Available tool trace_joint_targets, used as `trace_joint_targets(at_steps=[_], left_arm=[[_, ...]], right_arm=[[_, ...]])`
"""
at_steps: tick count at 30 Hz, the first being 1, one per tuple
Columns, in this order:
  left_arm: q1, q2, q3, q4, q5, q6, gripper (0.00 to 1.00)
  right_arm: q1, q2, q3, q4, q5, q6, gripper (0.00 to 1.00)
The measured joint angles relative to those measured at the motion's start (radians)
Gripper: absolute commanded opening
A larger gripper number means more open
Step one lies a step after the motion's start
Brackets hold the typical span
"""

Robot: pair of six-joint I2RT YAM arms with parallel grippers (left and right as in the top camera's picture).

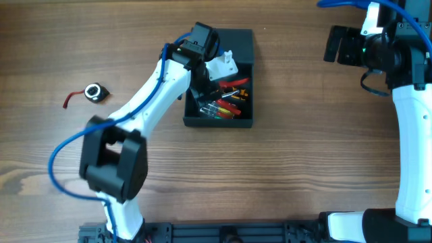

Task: Pack container
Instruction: 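Lower the screwdriver into the box and open the left gripper, then move the left gripper over the black tape measure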

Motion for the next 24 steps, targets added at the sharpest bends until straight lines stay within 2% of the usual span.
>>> trace_joint_targets(at_steps=[5, 13, 14, 16, 18, 21, 24], left_arm=[[0.06, -0.123, 0.072, -0.05, -0.031, -0.17, 1.0], [0.399, -0.274, 0.099, -0.138, -0.112, -0.626, 1.0], [0.438, -0.275, 0.099, -0.157, -0.116, -0.676, 1.0], [0.571, -0.269, 0.099, -0.211, -0.134, -0.862, 1.0], [0.63, -0.256, 0.1, -0.243, -0.134, -0.983, 1.0], [0.694, -0.193, 0.101, -0.252, -0.134, -1.111, 1.0], [0.724, -0.101, 0.101, -0.251, -0.13, -1.177, 1.0]], right_arm=[[0.0, 0.0, 0.0, -0.002, 0.0, 0.0, 1.0], [0.0, 0.0, 0.0, -0.011, 0.0, 0.0, 1.0], [0.0, 0.0, 0.0, -0.013, 0.0, 0.0, 1.0], [0.0, 0.0, 0.0, -0.014, 0.0, 0.0, 1.0], [0.0, 0.0, 0.0, -0.016, 0.0, 0.0, 1.0], [0.0, 0.0, 0.0, -0.016, -0.005, 0.0, 1.0], [0.0, 0.0, 0.0, -0.016, -0.012, 0.001, 1.0]])
